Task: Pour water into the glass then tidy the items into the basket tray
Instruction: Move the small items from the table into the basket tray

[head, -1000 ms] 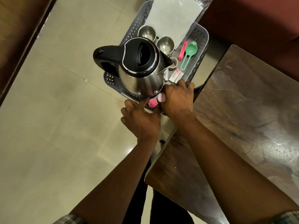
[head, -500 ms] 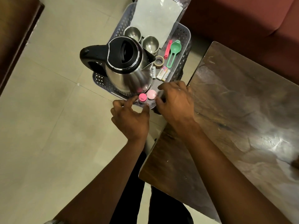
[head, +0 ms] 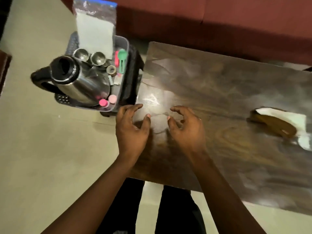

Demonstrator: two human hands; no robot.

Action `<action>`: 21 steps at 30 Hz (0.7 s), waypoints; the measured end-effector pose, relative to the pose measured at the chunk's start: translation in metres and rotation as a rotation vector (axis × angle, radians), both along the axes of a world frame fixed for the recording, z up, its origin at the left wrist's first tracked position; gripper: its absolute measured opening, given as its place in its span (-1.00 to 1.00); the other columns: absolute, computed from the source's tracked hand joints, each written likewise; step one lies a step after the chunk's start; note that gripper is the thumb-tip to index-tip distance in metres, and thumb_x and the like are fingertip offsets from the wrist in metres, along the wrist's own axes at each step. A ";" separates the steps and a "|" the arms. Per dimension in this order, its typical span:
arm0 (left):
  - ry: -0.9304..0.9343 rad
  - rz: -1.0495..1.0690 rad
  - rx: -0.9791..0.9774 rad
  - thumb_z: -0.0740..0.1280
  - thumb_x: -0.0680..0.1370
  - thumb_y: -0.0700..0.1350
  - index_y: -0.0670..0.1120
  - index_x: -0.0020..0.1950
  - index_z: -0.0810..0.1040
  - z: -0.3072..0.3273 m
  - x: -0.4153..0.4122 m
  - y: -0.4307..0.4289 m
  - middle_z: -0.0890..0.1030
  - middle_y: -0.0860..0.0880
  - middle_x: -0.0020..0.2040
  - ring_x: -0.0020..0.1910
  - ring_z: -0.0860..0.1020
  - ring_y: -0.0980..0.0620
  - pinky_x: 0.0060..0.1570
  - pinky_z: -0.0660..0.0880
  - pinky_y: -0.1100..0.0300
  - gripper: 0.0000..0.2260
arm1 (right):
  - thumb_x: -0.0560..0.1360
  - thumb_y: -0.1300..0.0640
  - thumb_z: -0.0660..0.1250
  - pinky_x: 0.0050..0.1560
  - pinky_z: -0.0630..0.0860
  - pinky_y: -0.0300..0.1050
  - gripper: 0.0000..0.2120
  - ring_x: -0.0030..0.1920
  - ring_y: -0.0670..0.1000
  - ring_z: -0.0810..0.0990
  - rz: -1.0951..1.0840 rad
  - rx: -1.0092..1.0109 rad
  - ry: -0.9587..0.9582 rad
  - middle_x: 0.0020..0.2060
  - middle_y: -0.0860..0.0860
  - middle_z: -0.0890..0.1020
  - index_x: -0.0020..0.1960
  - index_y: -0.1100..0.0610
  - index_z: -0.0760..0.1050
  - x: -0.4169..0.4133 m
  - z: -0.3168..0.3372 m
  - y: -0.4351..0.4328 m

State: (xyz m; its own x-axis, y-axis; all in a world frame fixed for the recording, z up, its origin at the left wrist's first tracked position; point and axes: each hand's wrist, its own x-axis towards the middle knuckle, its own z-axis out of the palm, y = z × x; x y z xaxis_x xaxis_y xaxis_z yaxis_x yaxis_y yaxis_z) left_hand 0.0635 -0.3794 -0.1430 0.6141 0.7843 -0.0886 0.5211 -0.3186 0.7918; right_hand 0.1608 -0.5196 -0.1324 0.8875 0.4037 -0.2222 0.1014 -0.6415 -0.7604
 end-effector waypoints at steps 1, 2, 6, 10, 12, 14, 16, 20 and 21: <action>-0.012 -0.038 -0.017 0.50 0.55 -0.08 0.03 0.27 0.64 0.006 0.003 -0.012 0.55 0.03 0.25 0.25 0.57 0.07 0.24 0.55 0.06 -0.70 | 0.57 0.09 0.47 0.08 0.59 -0.24 -0.74 -0.04 -0.17 0.61 -0.024 0.017 0.013 0.19 -0.16 0.67 0.26 -0.03 0.65 -0.001 0.005 -0.017; -0.022 -0.088 -0.034 0.49 0.55 -0.08 0.04 0.29 0.63 0.015 0.008 -0.028 0.55 0.05 0.26 0.25 0.57 0.09 0.25 0.55 0.10 -0.69 | 0.58 0.11 0.47 0.06 0.55 -0.35 -0.74 -0.01 -0.14 0.61 -0.051 0.025 0.021 0.20 -0.15 0.67 0.26 -0.01 0.66 0.000 0.012 -0.038; -0.026 -0.242 -0.058 0.49 0.54 -0.10 0.03 0.33 0.61 0.041 0.029 -0.089 0.57 0.09 0.28 0.30 0.56 0.10 0.33 0.52 0.02 -0.65 | 0.60 0.13 0.45 0.15 0.36 -0.58 -0.72 0.18 -0.20 0.59 -0.140 -0.004 0.025 0.27 -0.13 0.66 0.30 0.03 0.65 0.000 0.038 -0.121; -0.036 -0.359 -0.063 0.51 0.53 -0.19 -0.03 0.33 0.62 0.061 0.055 -0.162 0.59 0.07 0.27 0.28 0.57 0.09 0.34 0.51 -0.02 -0.63 | 0.62 0.08 0.43 0.34 0.54 -0.17 -0.72 0.30 -0.14 0.61 -0.260 -0.006 -0.001 0.29 -0.13 0.67 0.33 0.02 0.62 0.003 0.059 -0.211; -0.044 -0.403 -0.081 0.51 0.52 -0.20 0.00 0.32 0.62 0.067 0.065 -0.195 0.59 0.09 0.25 0.27 0.58 0.11 0.32 0.53 0.01 -0.63 | 0.62 0.09 0.45 0.34 0.56 -0.13 -0.71 0.27 -0.16 0.61 -0.317 0.005 -0.018 0.26 -0.16 0.66 0.33 0.04 0.63 0.007 0.066 -0.250; -0.049 -0.442 -0.095 0.51 0.52 -0.19 0.01 0.31 0.63 0.072 0.078 -0.230 0.60 0.10 0.24 0.25 0.59 0.14 0.29 0.53 0.09 -0.63 | 0.62 0.09 0.45 0.33 0.56 -0.13 -0.71 0.25 -0.19 0.61 -0.370 0.002 -0.003 0.26 -0.16 0.65 0.34 0.03 0.63 0.011 0.071 -0.293; -0.041 -0.467 -0.118 0.51 0.53 -0.18 0.01 0.31 0.63 0.078 0.087 -0.261 0.60 0.09 0.24 0.23 0.59 0.15 0.25 0.54 0.17 -0.64 | 0.61 0.08 0.45 0.34 0.57 -0.09 -0.71 0.26 -0.17 0.62 -0.409 -0.009 -0.004 0.27 -0.12 0.67 0.33 0.01 0.63 0.014 0.076 -0.330; -0.025 -0.561 -0.146 0.52 0.52 -0.20 0.04 0.31 0.63 0.089 0.098 -0.324 0.58 0.14 0.21 0.23 0.58 0.16 0.26 0.56 0.09 -0.62 | 0.60 0.06 0.45 0.35 0.57 -0.01 -0.70 0.28 -0.11 0.63 -0.492 -0.041 -0.018 0.29 -0.10 0.66 0.33 0.01 0.63 0.020 0.089 -0.401; -0.021 -0.583 -0.147 0.53 0.51 -0.20 0.05 0.30 0.63 0.091 0.100 -0.335 0.58 0.14 0.21 0.22 0.58 0.16 0.26 0.57 0.04 -0.61 | 0.60 0.06 0.45 0.35 0.58 0.02 -0.70 0.28 -0.10 0.63 -0.513 -0.037 -0.012 0.29 -0.09 0.66 0.33 0.01 0.62 0.020 0.091 -0.413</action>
